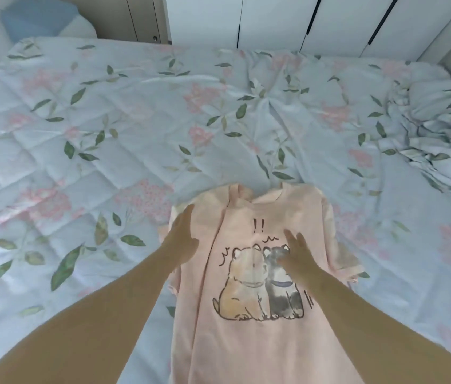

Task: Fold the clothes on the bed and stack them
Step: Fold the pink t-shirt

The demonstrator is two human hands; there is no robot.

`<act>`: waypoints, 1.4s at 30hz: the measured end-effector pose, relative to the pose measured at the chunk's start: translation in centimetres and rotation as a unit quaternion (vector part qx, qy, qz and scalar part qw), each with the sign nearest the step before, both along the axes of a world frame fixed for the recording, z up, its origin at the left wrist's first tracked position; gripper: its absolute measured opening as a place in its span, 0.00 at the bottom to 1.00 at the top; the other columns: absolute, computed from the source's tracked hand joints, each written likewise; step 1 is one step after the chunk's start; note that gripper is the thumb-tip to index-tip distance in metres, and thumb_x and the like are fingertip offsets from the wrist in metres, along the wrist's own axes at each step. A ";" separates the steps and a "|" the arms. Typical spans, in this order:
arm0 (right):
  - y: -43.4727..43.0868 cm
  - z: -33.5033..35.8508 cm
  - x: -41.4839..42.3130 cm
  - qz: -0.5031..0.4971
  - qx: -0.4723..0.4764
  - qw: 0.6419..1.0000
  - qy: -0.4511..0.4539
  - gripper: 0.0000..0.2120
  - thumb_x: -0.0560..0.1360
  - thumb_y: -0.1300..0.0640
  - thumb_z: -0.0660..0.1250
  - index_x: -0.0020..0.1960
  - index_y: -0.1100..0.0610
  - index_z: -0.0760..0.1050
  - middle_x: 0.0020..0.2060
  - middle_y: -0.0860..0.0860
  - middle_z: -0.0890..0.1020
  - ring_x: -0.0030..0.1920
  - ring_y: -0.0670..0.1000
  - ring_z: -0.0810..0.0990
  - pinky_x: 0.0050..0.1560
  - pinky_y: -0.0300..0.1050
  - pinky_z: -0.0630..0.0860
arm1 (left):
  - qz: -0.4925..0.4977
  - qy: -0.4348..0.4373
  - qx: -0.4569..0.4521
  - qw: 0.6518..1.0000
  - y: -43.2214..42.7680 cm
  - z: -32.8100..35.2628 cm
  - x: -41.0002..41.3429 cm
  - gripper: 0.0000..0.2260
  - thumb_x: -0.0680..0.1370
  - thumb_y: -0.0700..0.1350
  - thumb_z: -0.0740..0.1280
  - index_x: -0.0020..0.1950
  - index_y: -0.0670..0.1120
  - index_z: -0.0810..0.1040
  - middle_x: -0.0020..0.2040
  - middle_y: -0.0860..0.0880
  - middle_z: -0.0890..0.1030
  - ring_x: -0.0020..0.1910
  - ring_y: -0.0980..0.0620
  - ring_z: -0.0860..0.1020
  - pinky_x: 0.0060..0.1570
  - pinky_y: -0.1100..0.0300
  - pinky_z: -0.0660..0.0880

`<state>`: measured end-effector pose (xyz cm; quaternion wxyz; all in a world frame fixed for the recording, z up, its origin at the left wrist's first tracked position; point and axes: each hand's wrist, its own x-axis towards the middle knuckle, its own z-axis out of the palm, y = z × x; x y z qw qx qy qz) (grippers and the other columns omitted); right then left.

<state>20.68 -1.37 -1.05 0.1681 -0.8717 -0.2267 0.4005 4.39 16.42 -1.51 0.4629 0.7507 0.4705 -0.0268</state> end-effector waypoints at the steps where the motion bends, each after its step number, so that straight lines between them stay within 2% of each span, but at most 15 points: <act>1: 0.2 -1.5 -0.9 0.026 -0.029 0.999 0.005 0.32 0.77 0.65 0.58 0.77 0.55 0.50 0.77 0.53 0.45 0.77 0.54 0.46 0.74 0.48 0.52 | 0.028 0.018 0.012 0.999 -0.3 -1.2 -1.1 0.35 0.75 0.30 0.56 0.77 0.52 0.50 0.77 0.49 0.54 0.73 0.46 0.61 0.54 0.59 0.69; 3: 0.5 -4.2 -1.9 0.035 -0.062 0.997 0.016 0.33 0.76 0.65 0.58 0.77 0.52 0.48 0.77 0.53 0.47 0.76 0.54 0.48 0.74 0.47 0.53 | 0.095 0.055 0.019 0.994 -0.5 -3.4 -3.0 0.31 0.76 0.33 0.57 0.77 0.51 0.55 0.76 0.47 0.58 0.70 0.44 0.66 0.60 0.55 0.70; 6: 1.1 -7.2 -2.5 -0.011 -0.106 0.992 0.070 0.36 0.76 0.63 0.58 0.77 0.47 0.45 0.77 0.49 0.38 0.76 0.58 0.41 0.75 0.51 0.50 | 0.184 0.115 0.003 0.976 -0.2 -5.9 -4.7 0.27 0.78 0.41 0.60 0.76 0.47 0.57 0.72 0.43 0.63 0.65 0.41 0.70 0.62 0.46 0.70; 12: 2.0 -9.3 -2.8 -0.021 -0.150 0.984 0.088 0.42 0.75 0.53 0.64 0.77 0.46 0.38 0.75 0.47 0.32 0.75 0.62 0.35 0.73 0.58 0.49 | 0.289 0.112 -0.058 0.949 1.5 -8.6 -4.0 0.20 0.74 0.52 0.67 0.60 0.41 0.69 0.57 0.43 0.74 0.49 0.43 0.75 0.46 0.50 0.73; 15: 1.9 -8.9 -2.5 -0.009 -0.155 0.983 0.096 0.43 0.75 0.57 0.63 0.77 0.46 0.38 0.75 0.47 0.31 0.75 0.62 0.35 0.73 0.58 0.49 | 0.284 0.101 -0.072 0.951 1.6 -8.6 -2.6 0.15 0.74 0.48 0.67 0.54 0.39 0.72 0.40 0.47 0.73 0.34 0.49 0.71 0.31 0.58 0.67; 17: 1.9 -8.7 -2.2 0.004 -0.168 0.981 0.101 0.43 0.75 0.57 0.64 0.77 0.45 0.37 0.74 0.47 0.31 0.75 0.62 0.35 0.73 0.58 0.48 | 0.260 0.107 -0.083 0.956 1.6 -8.4 -1.9 0.09 0.75 0.44 0.65 0.50 0.39 0.73 0.35 0.48 0.71 0.32 0.51 0.68 0.29 0.60 0.63; 22: 1.9 -8.9 -2.3 0.008 -0.184 0.978 0.099 0.44 0.74 0.58 0.63 0.77 0.44 0.36 0.74 0.47 0.31 0.75 0.61 0.35 0.73 0.57 0.46 | 0.333 -0.018 -0.054 0.941 2.3 -7.1 -3.5 0.11 0.77 0.44 0.64 0.59 0.42 0.73 0.45 0.47 0.77 0.44 0.46 0.76 0.40 0.56 0.72; 25: 1.9 -8.9 -2.5 0.020 -0.194 0.977 0.084 0.45 0.74 0.57 0.65 0.77 0.45 0.36 0.74 0.48 0.30 0.75 0.62 0.35 0.73 0.57 0.46 | 0.464 -0.072 0.037 0.882 3.3 -6.7 -6.9 0.12 0.80 0.46 0.61 0.59 0.41 0.70 0.48 0.45 0.76 0.46 0.43 0.75 0.36 0.58 0.70; 27: 1.9 -8.8 -2.6 0.027 -0.200 0.976 0.079 0.46 0.73 0.57 0.66 0.77 0.45 0.35 0.74 0.48 0.30 0.75 0.63 0.35 0.73 0.57 0.46 | 0.546 -0.070 0.001 0.835 3.8 -7.1 -9.0 0.15 0.79 0.48 0.62 0.62 0.41 0.68 0.50 0.45 0.75 0.46 0.43 0.74 0.41 0.55 0.70; 28: 1.9 -8.7 -2.7 0.030 -0.203 0.976 0.076 0.47 0.73 0.57 0.66 0.76 0.45 0.35 0.74 0.49 0.30 0.75 0.63 0.35 0.73 0.57 0.45 | 0.552 -0.051 -0.047 0.831 3.6 -7.3 -9.6 0.18 0.78 0.49 0.64 0.63 0.41 0.68 0.50 0.45 0.75 0.45 0.44 0.73 0.41 0.54 0.69; 30: 2.0 -8.8 -2.9 0.035 -0.207 0.975 0.067 0.47 0.73 0.56 0.67 0.76 0.45 0.34 0.74 0.49 0.30 0.75 0.63 0.35 0.73 0.57 0.45 | 0.495 0.000 -0.133 0.859 2.8 -7.5 -10.2 0.22 0.75 0.51 0.69 0.62 0.40 0.69 0.46 0.45 0.74 0.38 0.48 0.71 0.35 0.57 0.69; 33: 2.0 -8.7 -3.0 0.040 -0.212 0.975 0.059 0.46 0.73 0.55 0.65 0.76 0.45 0.34 0.74 0.49 0.31 0.75 0.63 0.36 0.73 0.56 0.45 | 0.387 0.035 -0.172 0.905 2.1 -7.1 -10.5 0.14 0.73 0.45 0.73 0.53 0.40 0.75 0.40 0.46 0.78 0.36 0.49 0.75 0.34 0.60 0.71; 37: 2.1 -8.7 -3.1 0.048 -0.212 0.975 0.046 0.46 0.74 0.55 0.66 0.77 0.46 0.34 0.75 0.50 0.31 0.75 0.62 0.36 0.74 0.55 0.44 | 0.397 0.012 -0.073 0.915 2.3 -7.2 -11.9 0.05 0.76 0.44 0.69 0.46 0.45 0.73 0.40 0.48 0.77 0.40 0.46 0.76 0.38 0.56 0.75; 39: 2.1 -8.8 -3.1 0.051 -0.213 0.975 0.045 0.46 0.74 0.54 0.65 0.77 0.46 0.35 0.75 0.50 0.31 0.75 0.62 0.36 0.74 0.55 0.45 | 0.394 0.042 -0.021 0.918 1.9 -7.7 -12.9 0.08 0.76 0.47 0.68 0.44 0.45 0.71 0.40 0.47 0.76 0.41 0.44 0.75 0.40 0.52 0.74; 42: 2.0 -9.1 -3.1 0.056 -0.218 0.974 0.039 0.45 0.74 0.53 0.65 0.76 0.45 0.34 0.75 0.49 0.31 0.75 0.63 0.37 0.74 0.56 0.47 | 0.399 0.102 -0.004 0.911 1.0 -8.4 -13.8 0.15 0.75 0.49 0.68 0.52 0.42 0.68 0.47 0.43 0.75 0.41 0.43 0.73 0.39 0.53 0.70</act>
